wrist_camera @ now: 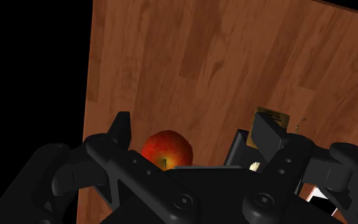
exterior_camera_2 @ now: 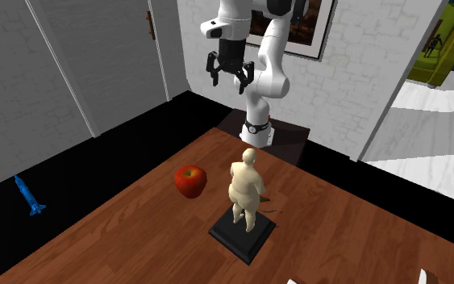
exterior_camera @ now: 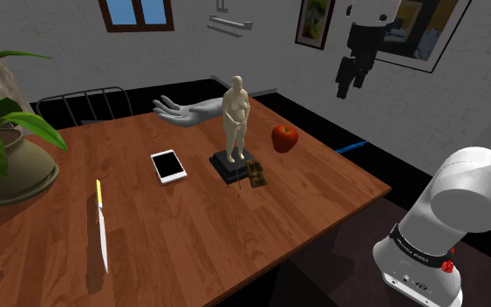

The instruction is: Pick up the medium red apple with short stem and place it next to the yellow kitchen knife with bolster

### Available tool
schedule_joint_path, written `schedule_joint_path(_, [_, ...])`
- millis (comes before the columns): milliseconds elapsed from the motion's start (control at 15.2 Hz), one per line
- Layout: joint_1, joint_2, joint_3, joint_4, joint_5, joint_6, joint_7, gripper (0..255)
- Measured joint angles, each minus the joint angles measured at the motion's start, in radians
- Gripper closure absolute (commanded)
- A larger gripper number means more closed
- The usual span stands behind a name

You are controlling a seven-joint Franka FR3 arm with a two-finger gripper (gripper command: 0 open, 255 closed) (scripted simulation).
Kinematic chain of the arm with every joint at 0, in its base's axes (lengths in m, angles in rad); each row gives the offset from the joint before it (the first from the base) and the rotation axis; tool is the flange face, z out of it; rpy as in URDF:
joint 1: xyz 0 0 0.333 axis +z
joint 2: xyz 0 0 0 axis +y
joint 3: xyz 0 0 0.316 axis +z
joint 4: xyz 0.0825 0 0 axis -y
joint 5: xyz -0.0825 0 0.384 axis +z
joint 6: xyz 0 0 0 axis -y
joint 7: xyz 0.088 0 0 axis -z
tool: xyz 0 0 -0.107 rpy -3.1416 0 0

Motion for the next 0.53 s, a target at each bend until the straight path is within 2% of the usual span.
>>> schedule_joint_path(198, [0.007, 0.03, -0.014, -0.006, -0.01, 0.036, -0.035, 0])
schedule_joint_path(528, [0.028, 0.156, -0.076, -0.028, -0.046, 0.191, -0.181, 0])
